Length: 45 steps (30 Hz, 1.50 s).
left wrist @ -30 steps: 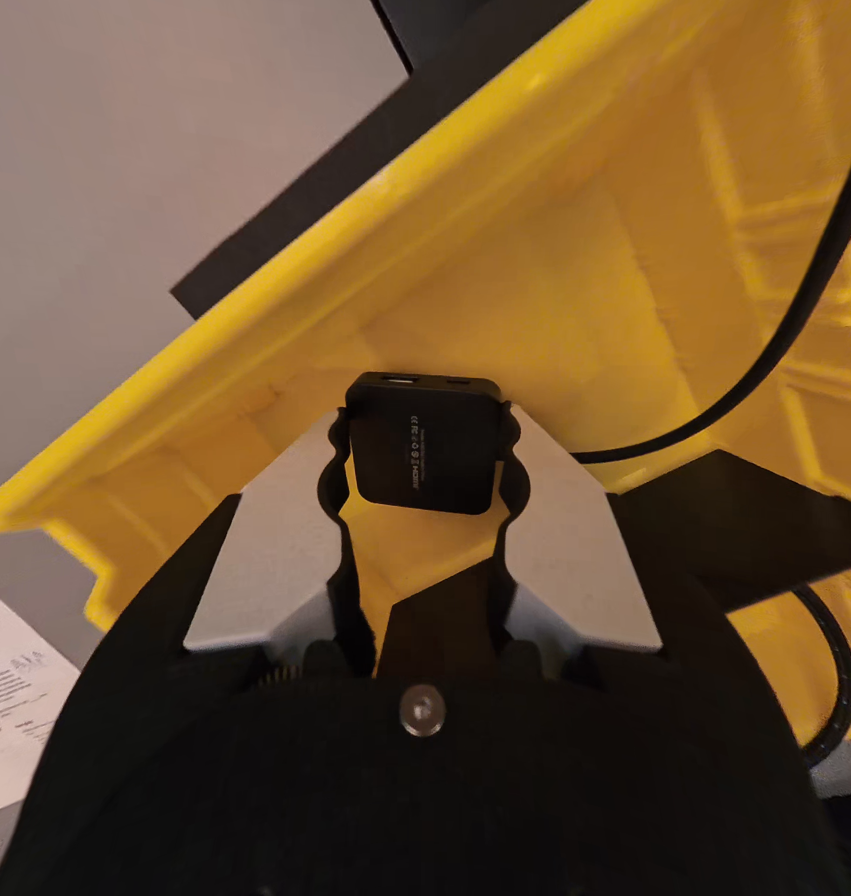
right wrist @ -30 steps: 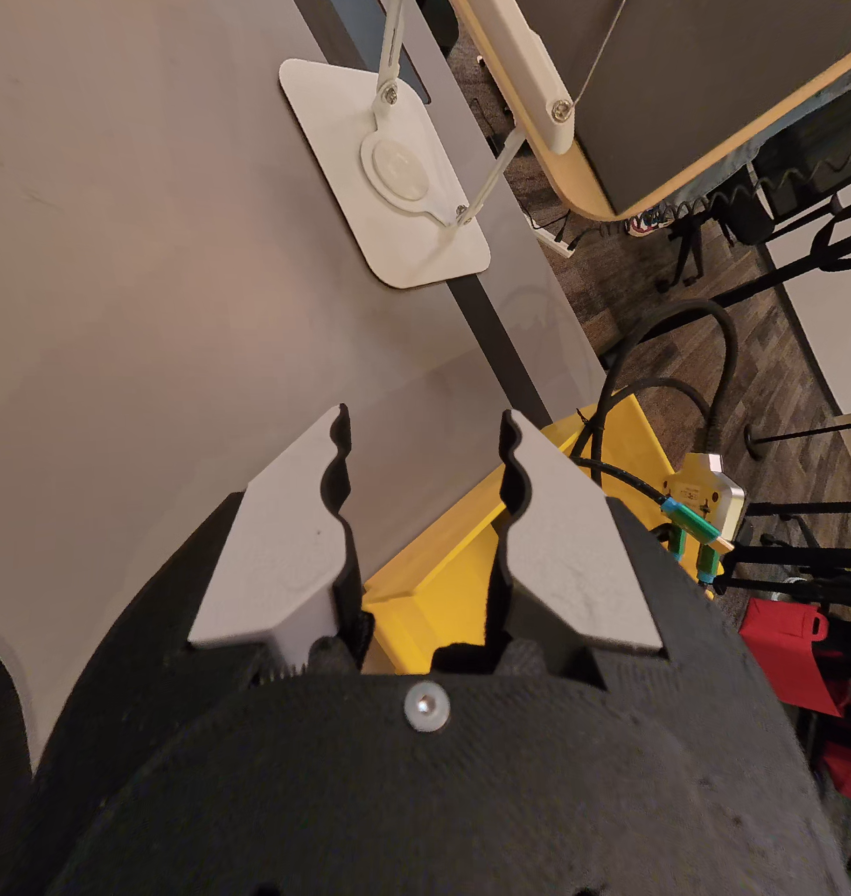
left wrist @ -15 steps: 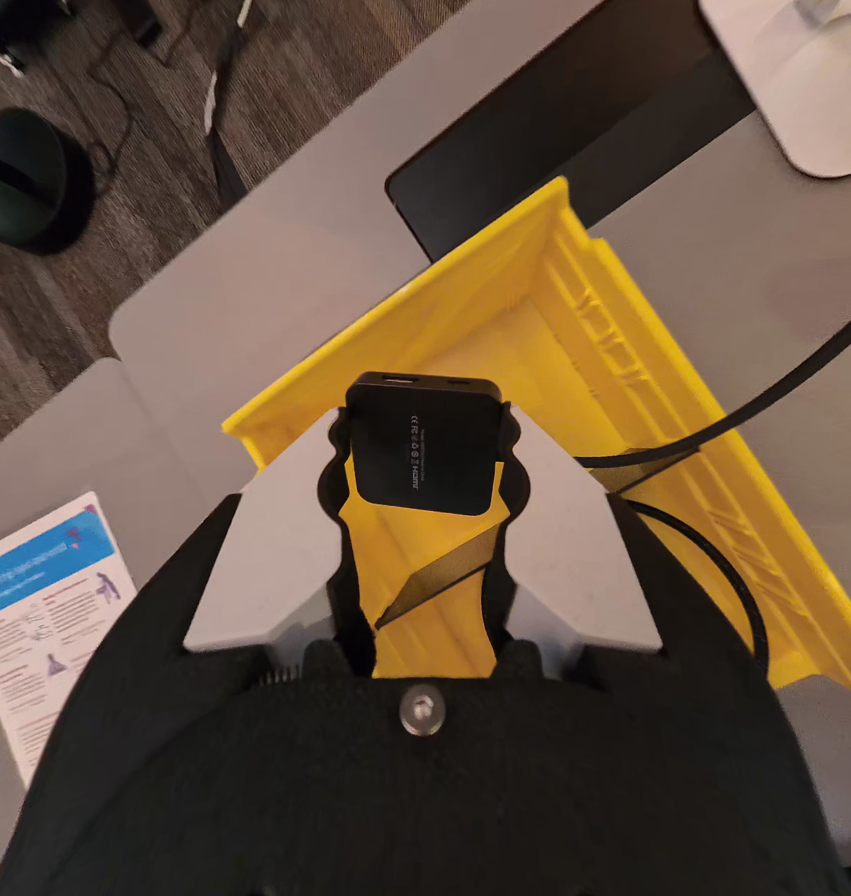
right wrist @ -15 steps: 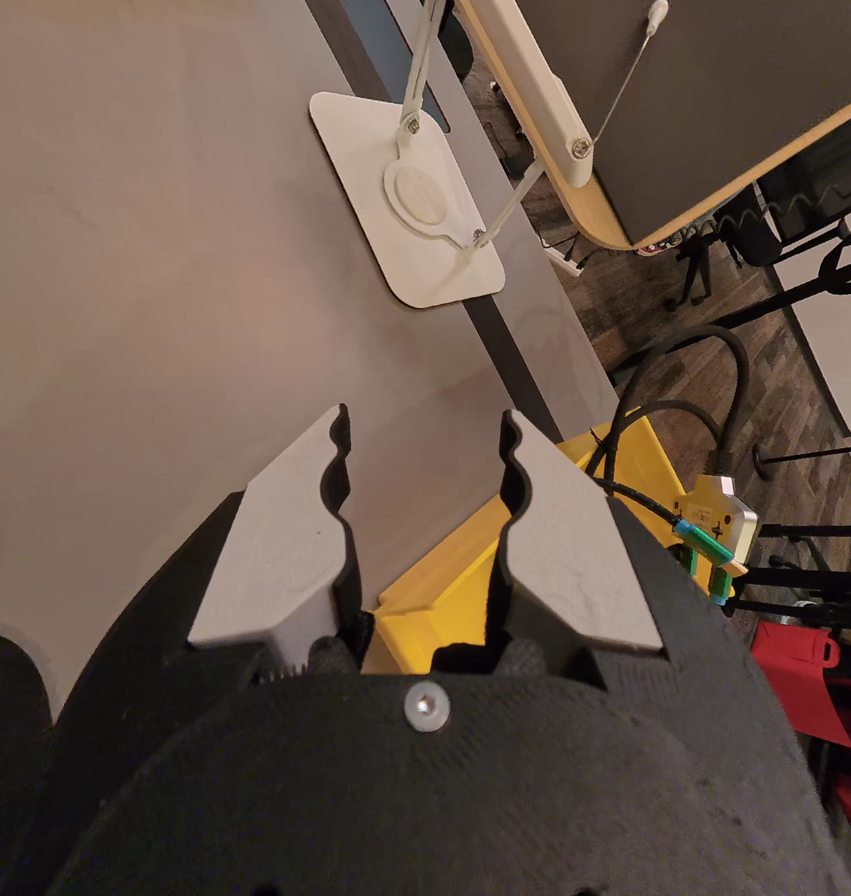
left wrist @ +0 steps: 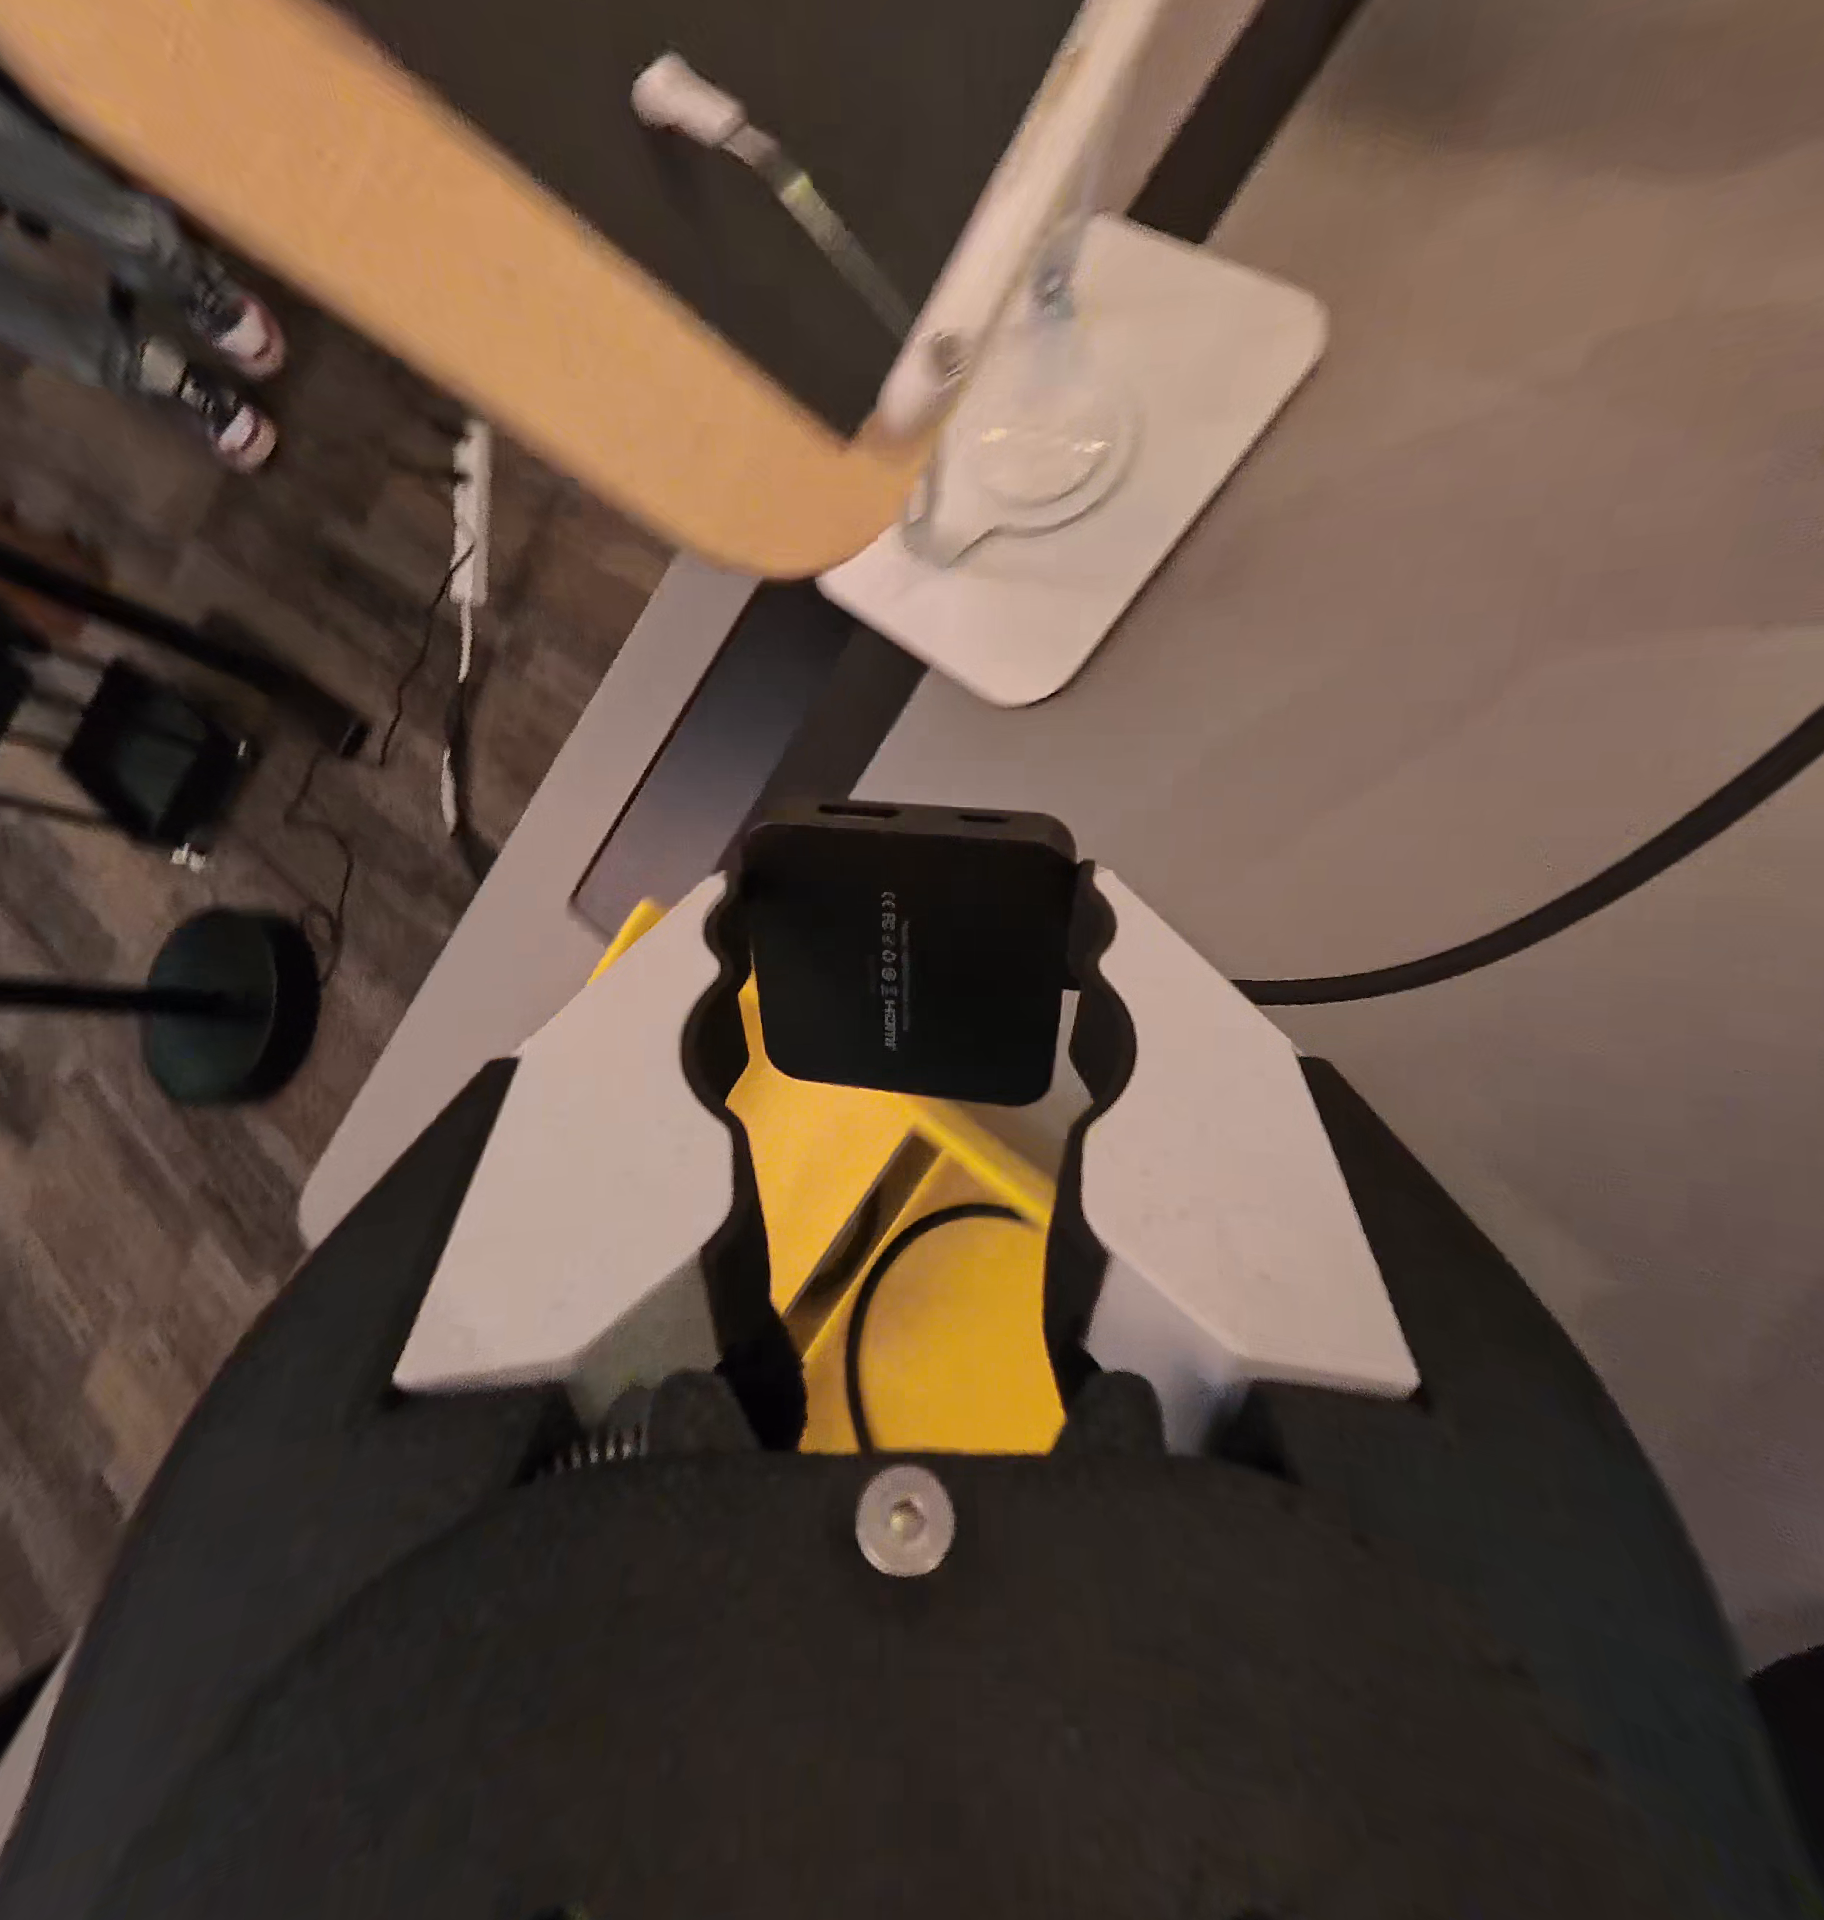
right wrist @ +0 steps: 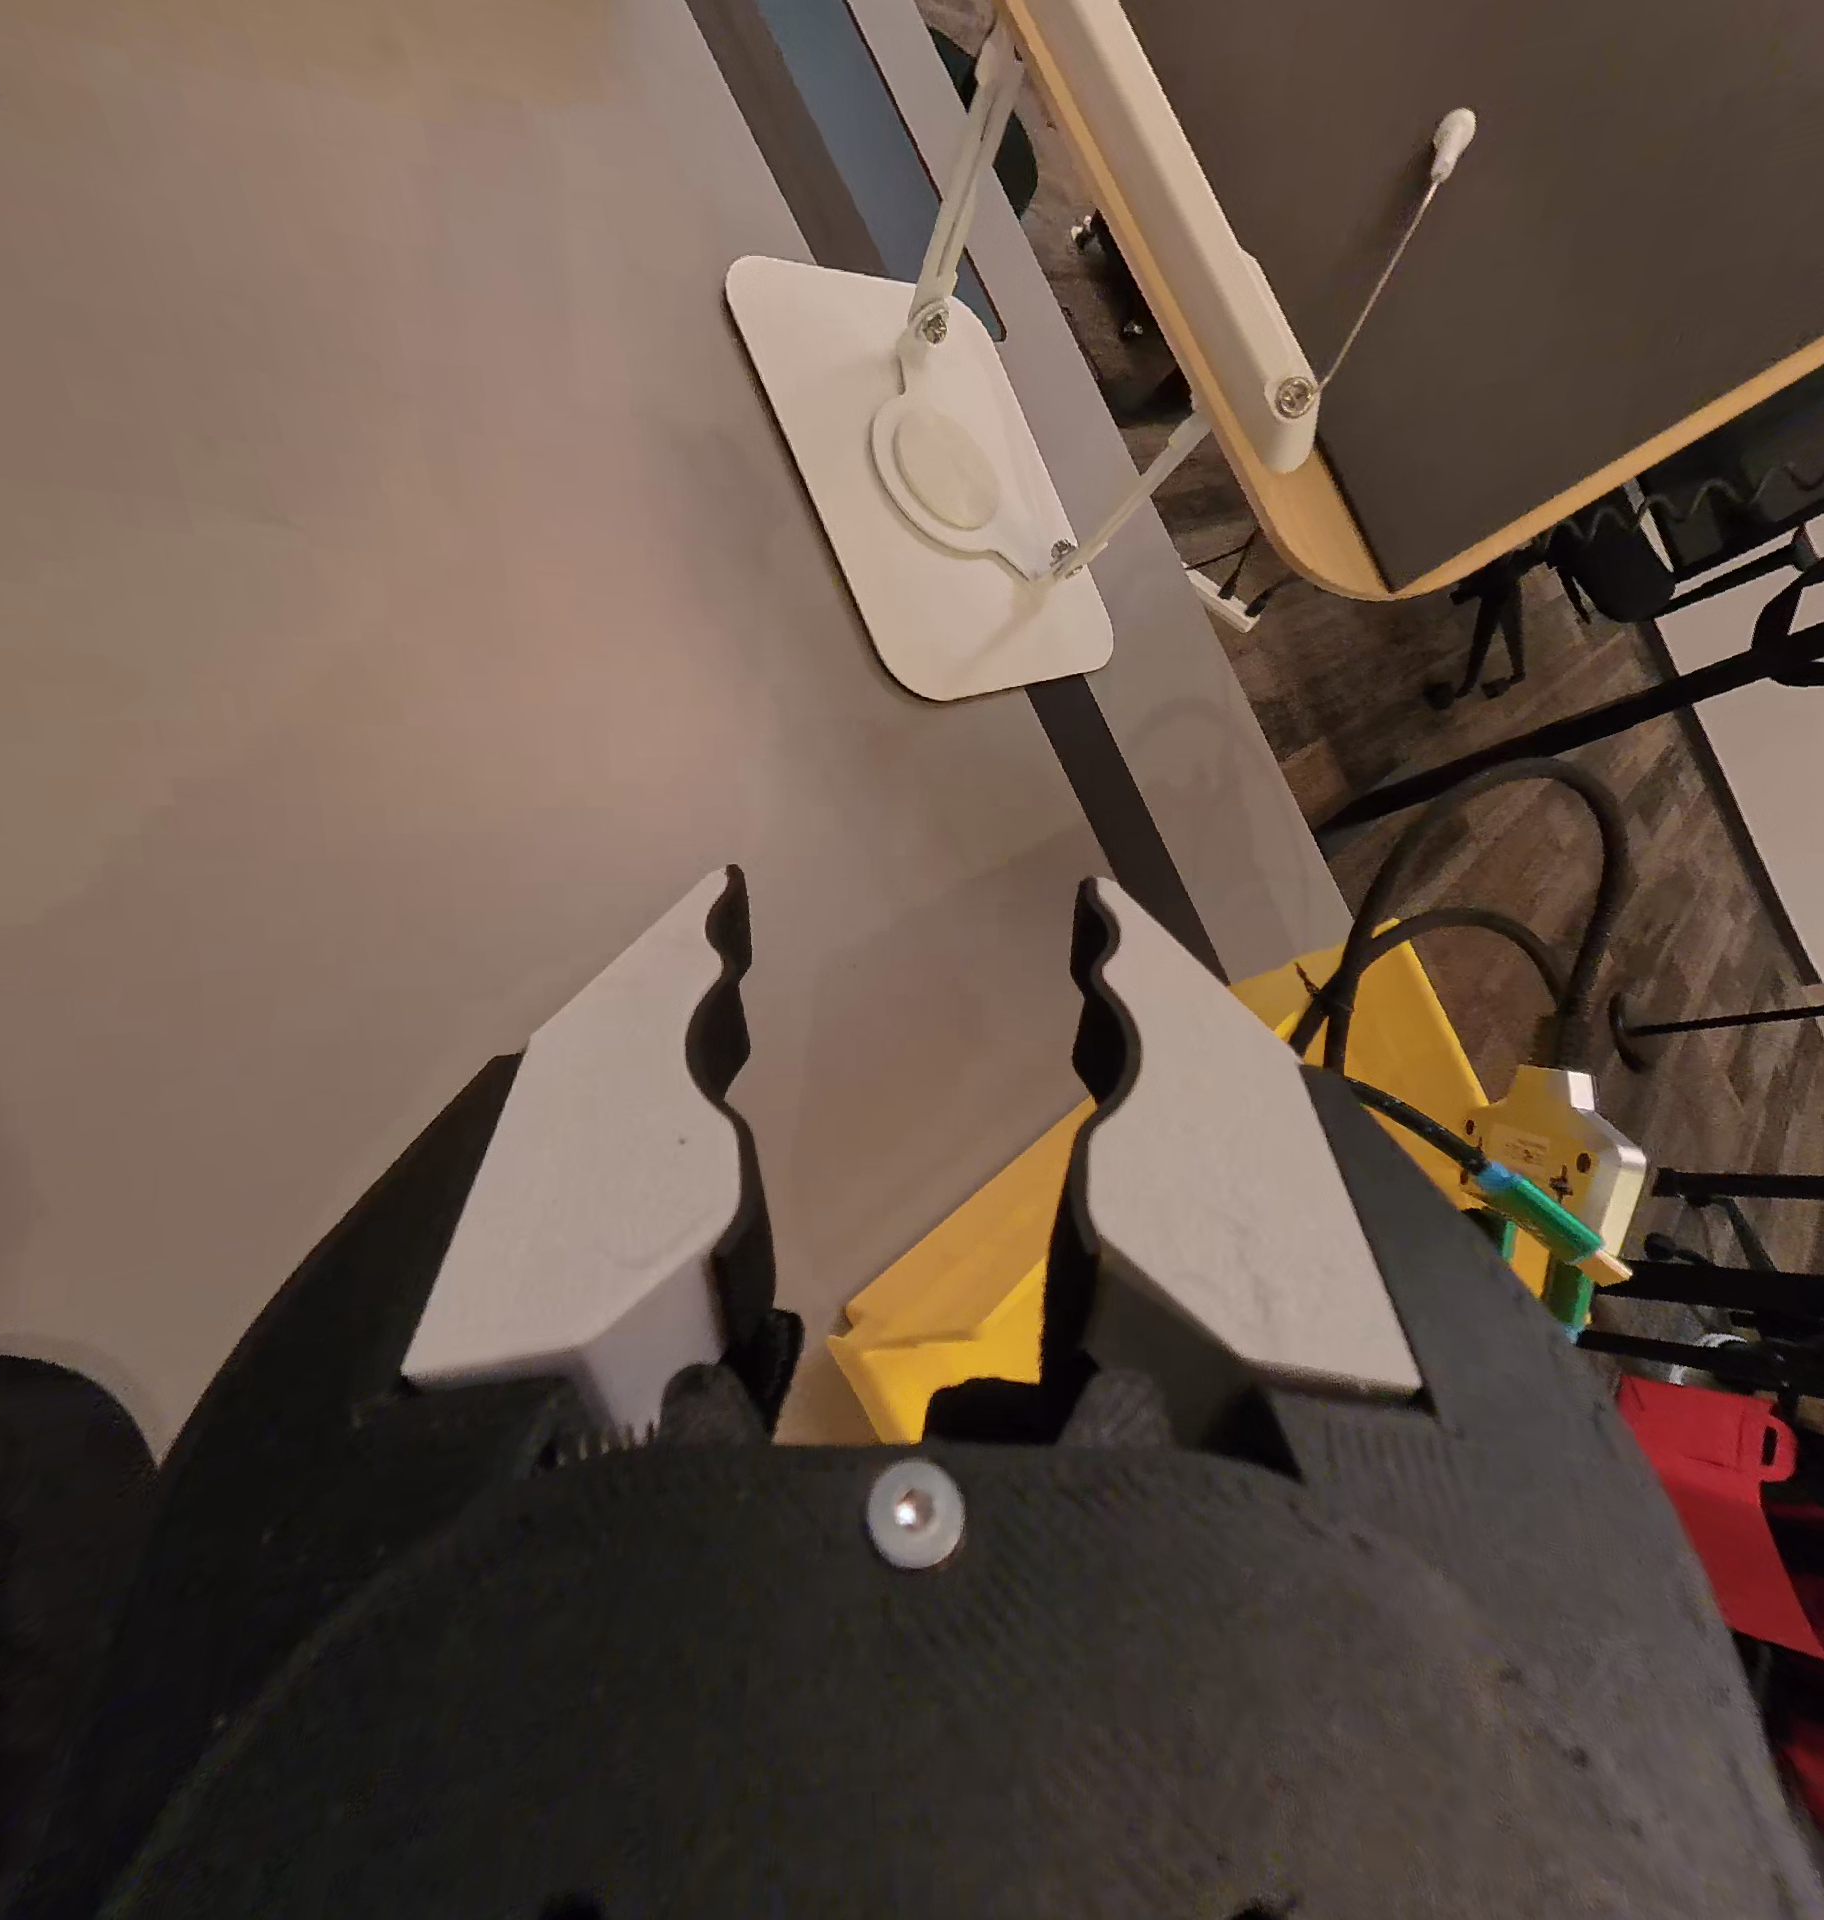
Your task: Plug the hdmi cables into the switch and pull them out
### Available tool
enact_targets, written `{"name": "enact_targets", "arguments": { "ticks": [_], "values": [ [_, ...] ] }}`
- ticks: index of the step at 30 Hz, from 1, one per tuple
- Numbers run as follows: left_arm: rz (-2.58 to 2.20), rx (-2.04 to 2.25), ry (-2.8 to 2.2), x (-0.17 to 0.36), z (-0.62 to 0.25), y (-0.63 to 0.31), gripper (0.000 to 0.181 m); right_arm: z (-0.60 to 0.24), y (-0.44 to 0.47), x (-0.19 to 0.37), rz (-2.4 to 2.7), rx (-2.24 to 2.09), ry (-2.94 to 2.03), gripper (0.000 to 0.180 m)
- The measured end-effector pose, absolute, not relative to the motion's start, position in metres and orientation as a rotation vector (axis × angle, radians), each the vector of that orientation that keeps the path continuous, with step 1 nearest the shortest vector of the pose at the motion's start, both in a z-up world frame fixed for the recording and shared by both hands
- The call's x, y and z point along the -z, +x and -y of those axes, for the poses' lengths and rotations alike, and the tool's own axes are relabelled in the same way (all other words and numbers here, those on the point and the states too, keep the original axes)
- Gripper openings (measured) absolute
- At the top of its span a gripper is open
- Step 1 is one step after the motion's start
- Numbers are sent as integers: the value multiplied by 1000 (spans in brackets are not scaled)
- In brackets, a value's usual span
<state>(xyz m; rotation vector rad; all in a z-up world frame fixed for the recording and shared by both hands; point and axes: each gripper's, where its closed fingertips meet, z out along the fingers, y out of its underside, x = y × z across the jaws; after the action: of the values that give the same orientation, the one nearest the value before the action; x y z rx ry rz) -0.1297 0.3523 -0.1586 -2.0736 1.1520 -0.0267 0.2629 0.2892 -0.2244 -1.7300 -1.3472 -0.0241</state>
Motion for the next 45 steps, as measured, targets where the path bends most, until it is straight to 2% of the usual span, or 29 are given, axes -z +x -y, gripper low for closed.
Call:
{"name": "enact_targets", "arguments": {
  "ticks": [11,22,28,38,40,43,45],
  "values": [
    [-1485,209,-1867,206,-289,-3,60,-269,263,234,1359,-11,-1739,61],
    [-1736,265,-2100,327,-241,35,60,-262,269,251,1354,-53,-1764,61],
    [-1882,169,-2166,368,-214,33,61,-259,268,259,1365,-67,-1774,62],
    [-1808,240,-2212,382,-208,39,61,-255,260,262,1383,-72,-1770,62],
    [-1763,279,-2227,383,-206,42,73,-254,260,263,1383,-71,-1770,62],
    [-1722,287,-2221,375,-203,41,82,-251,261,263,1380,-71,-1772,62],
    [-1667,238,-2187,357,-207,35,76,-250,263,264,1377,-71,-1775,62]
  ]
}}
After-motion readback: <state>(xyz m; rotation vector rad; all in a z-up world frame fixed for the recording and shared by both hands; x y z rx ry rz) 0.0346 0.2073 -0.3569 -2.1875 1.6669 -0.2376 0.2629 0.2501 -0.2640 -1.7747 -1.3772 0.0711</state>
